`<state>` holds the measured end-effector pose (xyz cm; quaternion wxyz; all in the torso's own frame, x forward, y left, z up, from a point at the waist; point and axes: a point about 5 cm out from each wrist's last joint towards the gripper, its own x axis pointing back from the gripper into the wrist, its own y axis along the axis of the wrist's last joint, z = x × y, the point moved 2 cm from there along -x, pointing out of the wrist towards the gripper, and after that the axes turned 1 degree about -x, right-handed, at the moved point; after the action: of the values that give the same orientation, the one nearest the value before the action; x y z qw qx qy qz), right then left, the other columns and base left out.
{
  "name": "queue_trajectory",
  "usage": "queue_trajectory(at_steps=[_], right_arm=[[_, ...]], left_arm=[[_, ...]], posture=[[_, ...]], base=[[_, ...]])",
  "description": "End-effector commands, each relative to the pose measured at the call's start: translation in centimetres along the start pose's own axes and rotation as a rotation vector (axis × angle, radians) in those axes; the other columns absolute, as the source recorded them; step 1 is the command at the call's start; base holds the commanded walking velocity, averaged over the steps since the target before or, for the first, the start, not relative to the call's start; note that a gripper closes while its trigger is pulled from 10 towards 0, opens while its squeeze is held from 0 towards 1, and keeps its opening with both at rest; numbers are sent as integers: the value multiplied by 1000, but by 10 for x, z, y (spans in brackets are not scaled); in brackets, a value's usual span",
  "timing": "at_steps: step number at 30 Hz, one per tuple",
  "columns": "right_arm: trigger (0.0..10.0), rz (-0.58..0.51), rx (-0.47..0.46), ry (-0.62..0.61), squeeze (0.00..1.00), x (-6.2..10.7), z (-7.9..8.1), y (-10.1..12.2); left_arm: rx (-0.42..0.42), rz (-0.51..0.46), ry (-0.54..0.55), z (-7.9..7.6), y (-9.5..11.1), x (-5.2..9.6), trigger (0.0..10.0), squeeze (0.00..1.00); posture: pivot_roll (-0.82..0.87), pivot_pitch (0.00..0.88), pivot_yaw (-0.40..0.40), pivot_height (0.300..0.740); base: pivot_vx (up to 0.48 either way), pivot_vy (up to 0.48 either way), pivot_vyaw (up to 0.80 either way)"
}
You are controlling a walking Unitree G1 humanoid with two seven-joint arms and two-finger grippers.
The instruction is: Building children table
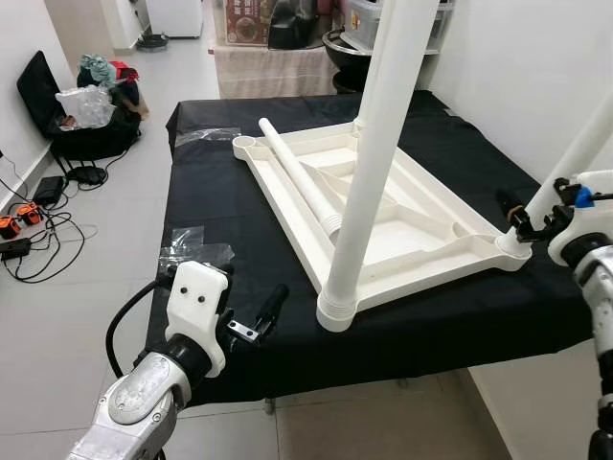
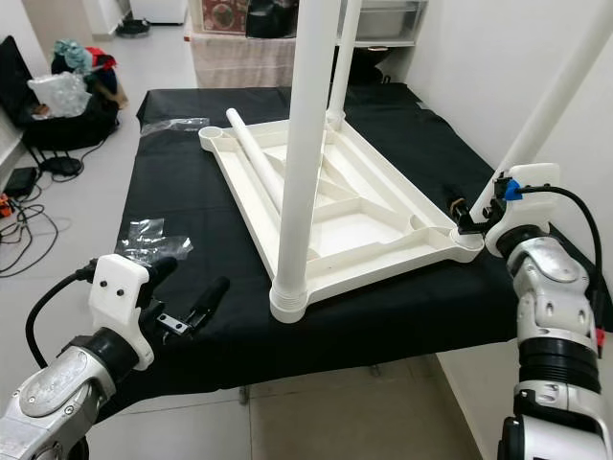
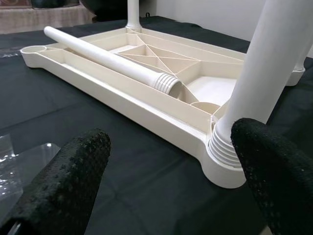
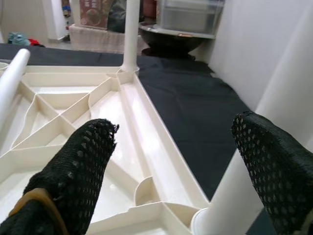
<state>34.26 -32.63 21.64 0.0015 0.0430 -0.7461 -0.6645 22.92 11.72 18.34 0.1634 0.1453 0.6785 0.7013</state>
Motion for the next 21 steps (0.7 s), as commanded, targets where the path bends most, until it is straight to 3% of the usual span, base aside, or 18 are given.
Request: queue_trajectory(at_steps=[1,3,4,5,7,8,9,13,15,17,18,19,20,21], right_arm=[[10000,20,-13,42,0,5,-3,-1],[10000,87,16,261,0,14,-3,5],[10000,87,16,261,0,14,-3,5],[10000,124,17,362,0,20,0,6],[10000,124,17,362,0,20,0,6],[10000,185,48,531,0,31,8,3],[10000,204,61,586,0,35,11,1],[10000,231,62,670,0,40,17,-2],[10000,234,29,776,0,43,26,0],[10000,232,25,785,0,43,27,1],[10000,204,-12,815,180,38,35,4],[10000,185,-40,846,180,35,40,8],[10000,159,-64,875,1000,31,48,11],[10000,159,-64,875,1000,31,48,11]], left_arm=[[13,3,-25,-5,-1,2,10000,0],[78,27,-151,-29,-6,5,10000,0],[78,27,-151,-29,-6,5,10000,0],[102,38,-216,-42,-7,7,10000,0],[102,38,-216,-42,-7,7,10000,0],[123,60,-309,-61,-11,13,10000,0],[124,67,-332,-65,-13,14,10000,0],[127,73,-353,-70,-14,16,10000,0],[125,75,-354,-70,-16,16,10000,0],[125,74,-353,-70,-16,16,10000,0],[119,76,-354,-69,-17,15,10000,0],[115,78,-356,-68,-17,15,10000,0],[108,75,-342,-66,-17,15,10000,0],[108,75,-342,-66,-17,15,10000,0]], posture=[[31,92,-60,740],[20,95,-55,740],[20,95,-55,740],[20,95,-55,740],[20,95,-55,740],[25,92,-55,740],[25,92,-55,740],[29,88,-59,740],[29,88,-58,740],[29,88,-58,740],[36,88,-57,740],[36,88,-57,740],[36,88,-57,740],[36,88,-57,740]], base=[[0,0,0],[0,0,0],[0,0,0],[0,0,0],[0,0,0],[0,0,0],[0,0,0],[0,0,0],[0,0,0],[0,0,0],[0,0,0],[0,0,0],[0,0,0],[0,0,0]])
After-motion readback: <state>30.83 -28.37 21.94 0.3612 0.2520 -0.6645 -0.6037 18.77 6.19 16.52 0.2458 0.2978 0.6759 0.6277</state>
